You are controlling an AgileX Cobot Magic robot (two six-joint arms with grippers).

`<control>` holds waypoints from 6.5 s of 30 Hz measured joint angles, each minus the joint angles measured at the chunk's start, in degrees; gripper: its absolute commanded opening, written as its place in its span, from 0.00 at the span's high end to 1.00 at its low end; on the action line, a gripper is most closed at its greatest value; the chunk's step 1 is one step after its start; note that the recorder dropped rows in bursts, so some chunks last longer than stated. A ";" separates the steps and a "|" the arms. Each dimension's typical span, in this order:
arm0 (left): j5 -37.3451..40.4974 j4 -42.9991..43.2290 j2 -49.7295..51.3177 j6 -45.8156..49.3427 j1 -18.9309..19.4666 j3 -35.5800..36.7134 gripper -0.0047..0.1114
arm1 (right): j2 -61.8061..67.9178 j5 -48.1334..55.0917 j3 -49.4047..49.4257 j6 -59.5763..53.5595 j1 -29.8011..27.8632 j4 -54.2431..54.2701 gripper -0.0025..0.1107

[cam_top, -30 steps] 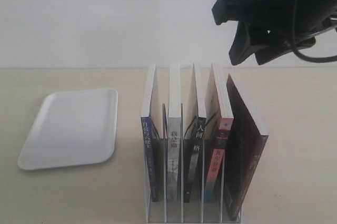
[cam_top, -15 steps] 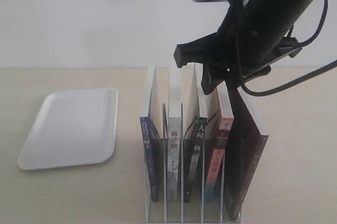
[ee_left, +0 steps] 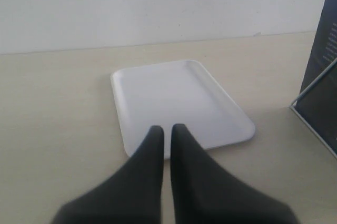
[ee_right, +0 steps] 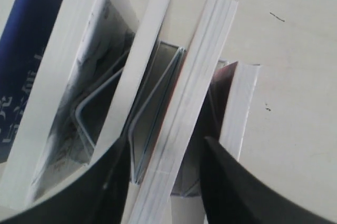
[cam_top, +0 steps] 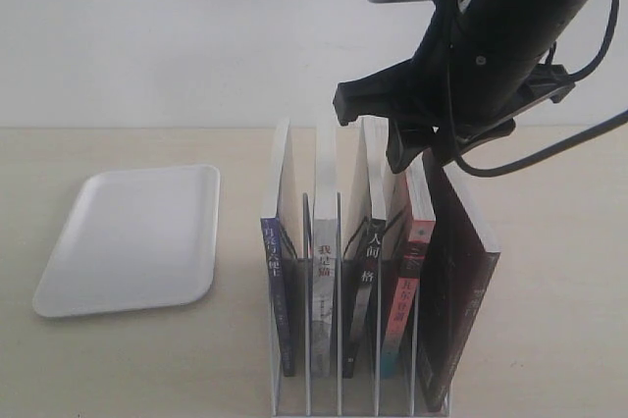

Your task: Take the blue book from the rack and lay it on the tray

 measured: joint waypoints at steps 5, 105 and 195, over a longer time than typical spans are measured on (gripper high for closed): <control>0.00 0.00 0.00 0.00 0.00 0.00 0.92 | 0.00 0.00 0.00 0.68 0.00 -0.10 0.62; 0.00 0.00 0.00 0.00 0.00 0.00 0.92 | -4.19 -5.68 4.54 4.69 0.02 -0.05 0.57; 0.00 0.00 0.00 0.00 0.00 0.00 0.92 | 19.37 -6.22 -14.92 18.69 14.55 -15.43 0.97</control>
